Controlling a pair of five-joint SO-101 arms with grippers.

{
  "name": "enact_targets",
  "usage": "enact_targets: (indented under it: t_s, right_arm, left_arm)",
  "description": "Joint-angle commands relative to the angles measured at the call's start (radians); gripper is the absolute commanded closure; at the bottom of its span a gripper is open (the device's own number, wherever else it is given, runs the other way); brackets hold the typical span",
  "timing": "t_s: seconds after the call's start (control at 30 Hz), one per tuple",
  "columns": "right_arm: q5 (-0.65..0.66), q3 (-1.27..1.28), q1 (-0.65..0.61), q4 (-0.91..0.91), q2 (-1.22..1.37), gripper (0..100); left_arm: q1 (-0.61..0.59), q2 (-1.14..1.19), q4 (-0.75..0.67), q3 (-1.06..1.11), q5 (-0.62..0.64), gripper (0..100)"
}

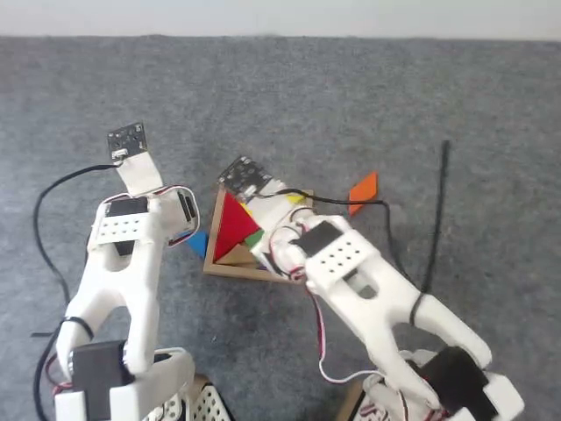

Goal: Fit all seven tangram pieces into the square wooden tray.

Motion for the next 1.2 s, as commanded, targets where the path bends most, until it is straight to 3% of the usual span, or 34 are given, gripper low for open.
enact_targets:
  t_s: [0.0, 0.37, 0.67, 0.87, 1.1, 1.17]
  right_arm:
    - [-0.003, 0.015, 0.061, -0.101, -0.028, 97.0]
    - [-0.002, -0.063, 0.085, -0.199, 0.260, 97.2]
    - [0.112, -0.064, -0.051, -0.143, 0.254, 97.2]
    - [0.117, -0.063, 0.076, -0.130, 0.182, 97.2]
    - [0.115, -0.058, 0.255, 0.041, -0.096, 96.4]
    - [0.110, -0.061, 0.312, 0.044, -0.101, 91.9]
  left_arm:
    - [-0.006, -0.041, -0.002, -0.005, -0.009, 87]
    - [-0.006, -0.041, -0.002, -0.004, -0.009, 87]
    - [-0.006, -0.041, -0.002, -0.005, -0.009, 87]
    - [-0.006, -0.041, -0.002, -0.005, -0.009, 87]
    - [-0.006, -0.041, -0.002, -0.005, -0.009, 87]
    - [-0.006, -0.041, -0.002, -0.005, -0.009, 87]
